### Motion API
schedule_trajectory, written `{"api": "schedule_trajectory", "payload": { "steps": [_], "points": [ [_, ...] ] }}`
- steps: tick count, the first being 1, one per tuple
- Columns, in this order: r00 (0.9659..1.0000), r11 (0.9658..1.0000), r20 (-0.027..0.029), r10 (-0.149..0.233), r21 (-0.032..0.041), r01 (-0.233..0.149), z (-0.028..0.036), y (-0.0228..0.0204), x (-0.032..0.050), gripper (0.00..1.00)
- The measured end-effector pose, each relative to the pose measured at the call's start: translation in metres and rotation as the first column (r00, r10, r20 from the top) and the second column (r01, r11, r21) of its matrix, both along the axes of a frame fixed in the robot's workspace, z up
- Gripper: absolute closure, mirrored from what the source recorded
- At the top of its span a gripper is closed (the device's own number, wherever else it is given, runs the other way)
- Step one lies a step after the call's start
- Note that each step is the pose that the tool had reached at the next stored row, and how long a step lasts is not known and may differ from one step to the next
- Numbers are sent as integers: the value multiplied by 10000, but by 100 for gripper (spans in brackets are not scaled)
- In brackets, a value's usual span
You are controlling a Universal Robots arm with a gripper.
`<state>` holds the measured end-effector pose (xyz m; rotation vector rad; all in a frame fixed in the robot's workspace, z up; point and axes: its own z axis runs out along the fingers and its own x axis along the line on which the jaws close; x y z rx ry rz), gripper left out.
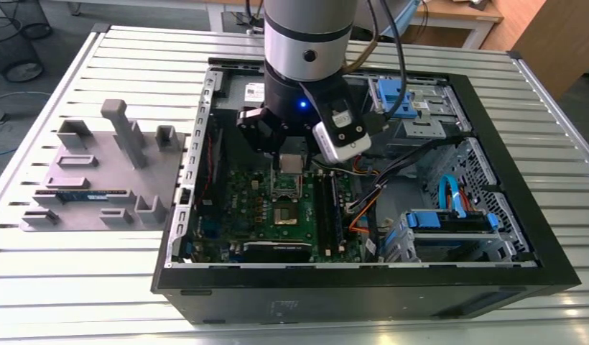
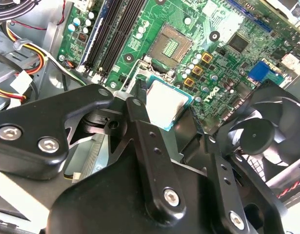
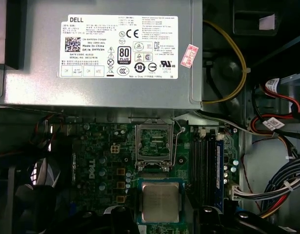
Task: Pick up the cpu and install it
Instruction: 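Pick up the cpu and move it towards the insertion slot, then place the cpu into insertion slot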
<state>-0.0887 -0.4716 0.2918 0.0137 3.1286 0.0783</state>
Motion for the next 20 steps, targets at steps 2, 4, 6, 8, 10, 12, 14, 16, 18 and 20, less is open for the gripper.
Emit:
{"api": "schedule_trajectory", "payload": {
  "steps": [2,4,6,8,10,12,14,16,18,20],
  "points": [
    [10000,10000,-2,0,-4,0,-16,0,0,53],
    [10000,10000,-1,0,-3,0,-39,0,0,53],
    [10000,10000,-2,0,-4,0,-52,0,0,53],
    [10000,10000,-3,0,-6,0,-52,0,0,53],
    [10000,10000,-2,0,-4,0,-72,0,-2,53],
    [10000,10000,-2,0,-4,0,-72,0,-2,53],
    [10000,10000,-2,0,-5,0,-72,0,-2,53],
    [10000,10000,-2,0,-4,0,-72,0,-2,53],
    [10000,10000,-2,0,-4,0,-74,0,-2,53],
    [10000,10000,0,0,1,0,-86,0,-2,53]
  ]
}}
